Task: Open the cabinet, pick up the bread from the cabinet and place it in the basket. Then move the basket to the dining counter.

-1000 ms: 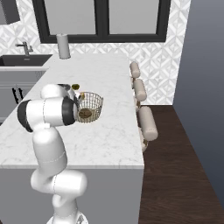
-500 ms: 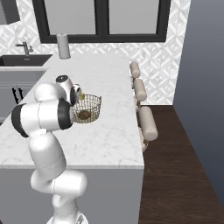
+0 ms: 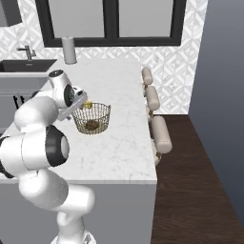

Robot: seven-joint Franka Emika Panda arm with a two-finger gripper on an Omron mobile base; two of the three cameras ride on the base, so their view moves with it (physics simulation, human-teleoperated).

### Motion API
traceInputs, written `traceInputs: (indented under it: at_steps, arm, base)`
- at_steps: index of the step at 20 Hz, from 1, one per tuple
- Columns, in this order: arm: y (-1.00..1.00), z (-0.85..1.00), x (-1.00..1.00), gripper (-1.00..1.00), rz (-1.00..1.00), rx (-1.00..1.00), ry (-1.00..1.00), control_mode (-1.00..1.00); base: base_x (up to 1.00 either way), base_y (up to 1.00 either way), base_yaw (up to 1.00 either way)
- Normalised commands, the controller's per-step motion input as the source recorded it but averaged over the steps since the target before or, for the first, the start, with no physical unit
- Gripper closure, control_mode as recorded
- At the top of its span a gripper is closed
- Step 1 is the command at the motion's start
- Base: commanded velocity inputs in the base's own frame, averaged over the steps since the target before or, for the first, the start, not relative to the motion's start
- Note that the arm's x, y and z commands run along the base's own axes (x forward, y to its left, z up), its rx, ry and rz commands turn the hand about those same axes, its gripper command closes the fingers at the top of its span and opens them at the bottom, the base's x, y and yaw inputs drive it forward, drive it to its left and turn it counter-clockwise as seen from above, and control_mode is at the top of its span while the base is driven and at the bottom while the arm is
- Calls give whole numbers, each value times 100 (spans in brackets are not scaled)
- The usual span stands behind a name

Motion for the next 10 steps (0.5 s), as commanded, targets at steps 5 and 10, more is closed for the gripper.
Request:
traceInputs:
  at_steps: [5, 10]
  arm:
    - [-18, 4, -100, -100, -39, 15, 0, -100]
    - [-38, 0, -100, -100, -29, 19, 0, -100]
  base:
    - [0, 0, 0]
    - [0, 0, 0]
